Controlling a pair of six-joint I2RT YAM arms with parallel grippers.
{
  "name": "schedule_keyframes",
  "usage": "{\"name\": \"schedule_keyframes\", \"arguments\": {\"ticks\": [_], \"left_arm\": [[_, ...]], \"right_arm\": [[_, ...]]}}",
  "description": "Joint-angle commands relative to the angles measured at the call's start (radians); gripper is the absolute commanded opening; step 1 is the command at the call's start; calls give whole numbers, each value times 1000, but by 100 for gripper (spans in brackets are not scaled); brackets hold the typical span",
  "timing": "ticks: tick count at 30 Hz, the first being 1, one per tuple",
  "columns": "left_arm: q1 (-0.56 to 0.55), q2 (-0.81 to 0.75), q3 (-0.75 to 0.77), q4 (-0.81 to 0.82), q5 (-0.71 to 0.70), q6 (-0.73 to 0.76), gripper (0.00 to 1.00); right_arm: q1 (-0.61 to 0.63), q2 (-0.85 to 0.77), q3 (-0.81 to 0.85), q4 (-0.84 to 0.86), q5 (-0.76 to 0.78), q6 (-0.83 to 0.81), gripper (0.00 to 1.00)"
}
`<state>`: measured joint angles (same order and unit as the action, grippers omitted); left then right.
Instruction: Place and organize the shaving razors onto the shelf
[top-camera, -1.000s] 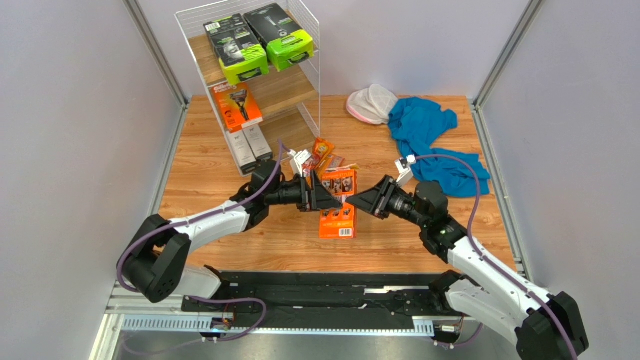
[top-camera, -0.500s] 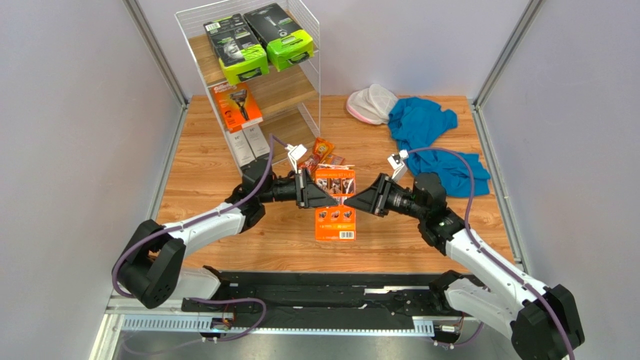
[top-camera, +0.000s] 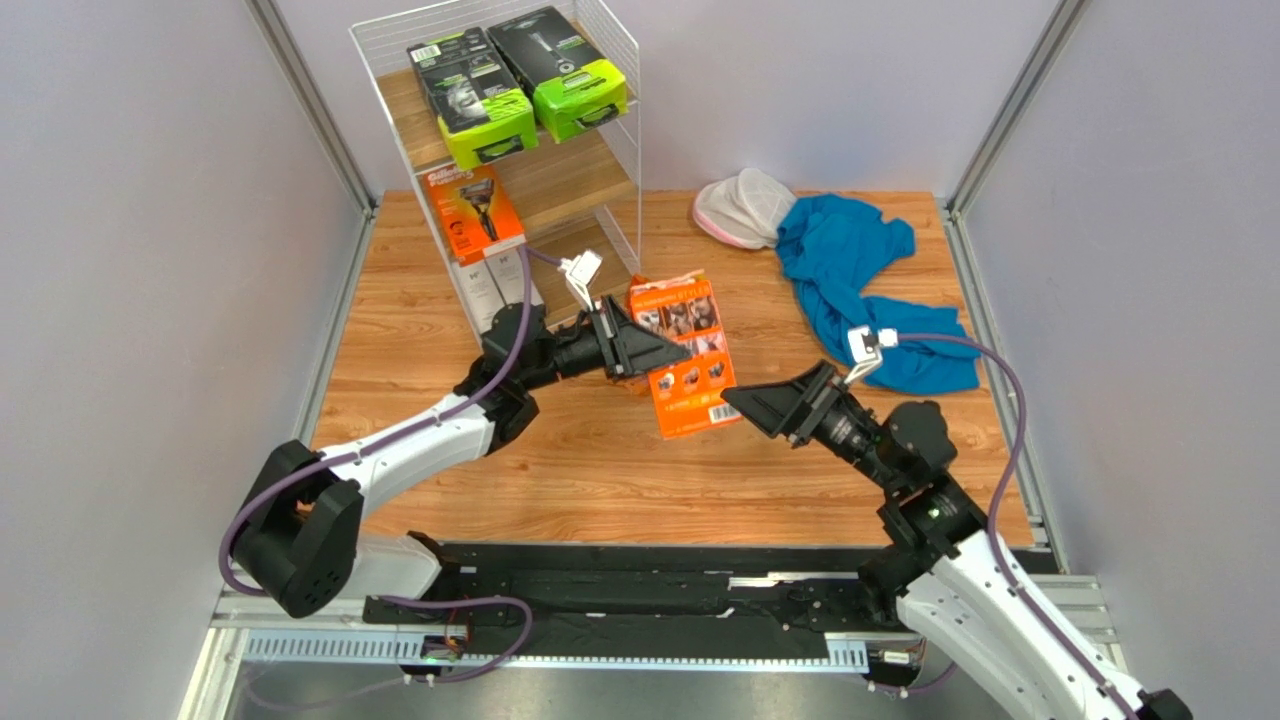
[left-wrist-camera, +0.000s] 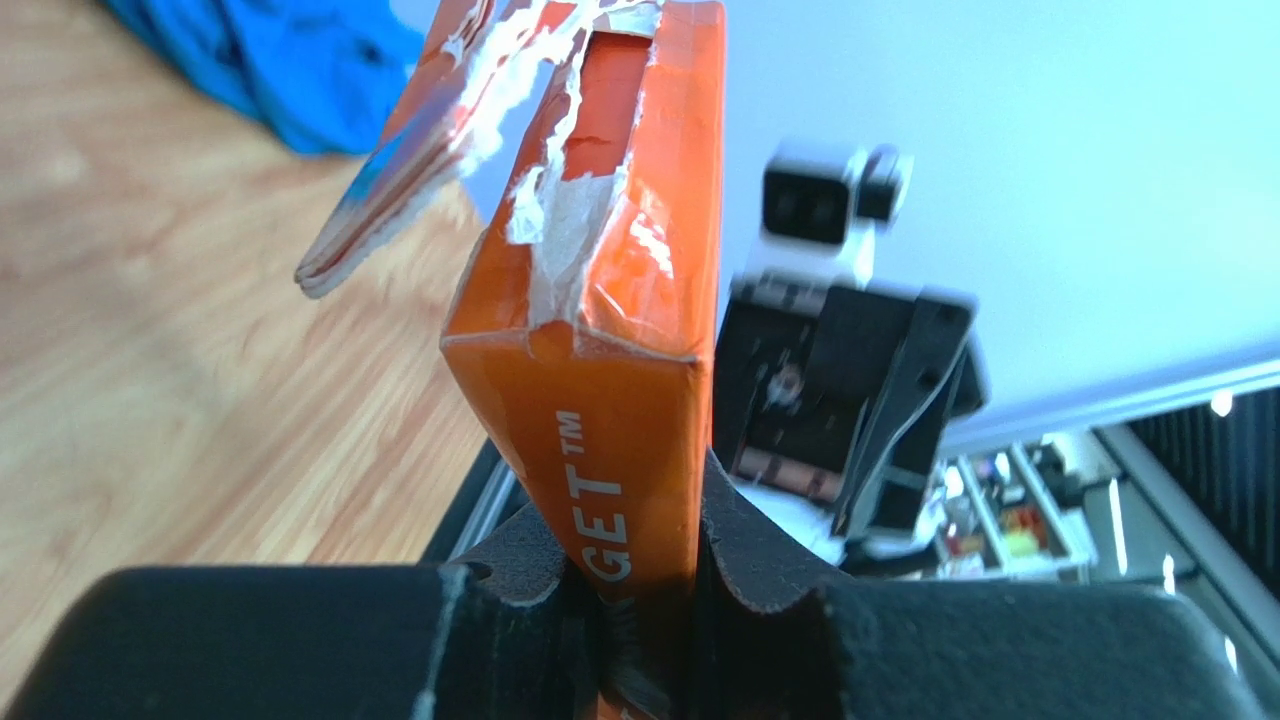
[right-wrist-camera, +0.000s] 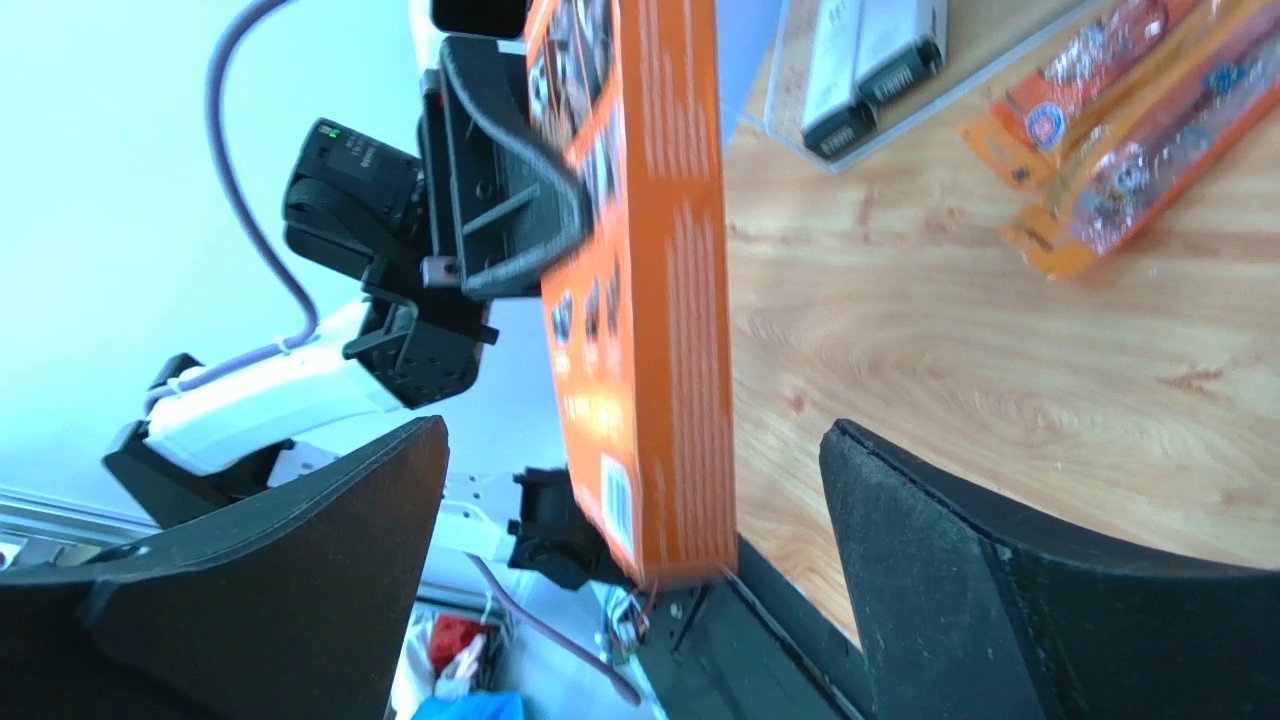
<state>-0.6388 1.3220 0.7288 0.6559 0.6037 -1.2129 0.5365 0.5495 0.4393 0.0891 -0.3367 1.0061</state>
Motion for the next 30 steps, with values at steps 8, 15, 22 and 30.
{"name": "schedule_keyframes", "arguments": {"ticks": [8,15,22,30], "left_arm": [[-32,-53,47,159,-285,-201,0],[-55,-40,35,168,-309,-209,0],[-61,-12,38,174,-300,-206,0],[-99,31,40,205,-303,-217,0]], "right_arm": [[6,-109,-174,330,105,124,99],[8,12,-177,540,35,158,93],[10,32,-149,535,22,146,91],[13,98,-116,558,-12,160,74]]}}
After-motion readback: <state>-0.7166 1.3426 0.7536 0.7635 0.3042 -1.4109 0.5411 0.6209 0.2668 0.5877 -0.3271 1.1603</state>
